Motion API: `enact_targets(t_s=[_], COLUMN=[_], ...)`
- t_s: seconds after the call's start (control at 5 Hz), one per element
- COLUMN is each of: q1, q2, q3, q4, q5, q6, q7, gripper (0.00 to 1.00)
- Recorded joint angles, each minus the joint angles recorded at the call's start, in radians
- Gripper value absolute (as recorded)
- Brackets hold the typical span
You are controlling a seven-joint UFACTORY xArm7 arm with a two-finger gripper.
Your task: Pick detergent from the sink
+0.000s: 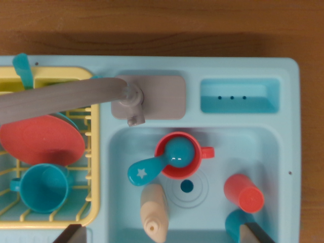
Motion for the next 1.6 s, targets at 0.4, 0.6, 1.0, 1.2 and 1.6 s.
enact_targets(t_s=[0.4,0.6,1.0,1.2,1.6], q1=[-0.0008,-0.0017,-0.0026,-0.0026,-0.0036], q2=[0.003,0.007,0.010,0.010,0.014], q3=[-0.002,-0.005,-0.007,-0.007,-0.010], q4=[-0.037,-0.074,-0.116,-0.116,-0.160], q5=[0.0046,0.0093,0.0145,0.0145,0.0199], q6=[-0.038,-0.078,-0.121,-0.121,-0.167], q7=[-0.021,-0.042,-0.066,-0.066,-0.090], gripper=[0.00,0.00,0.00,0.00,0.00])
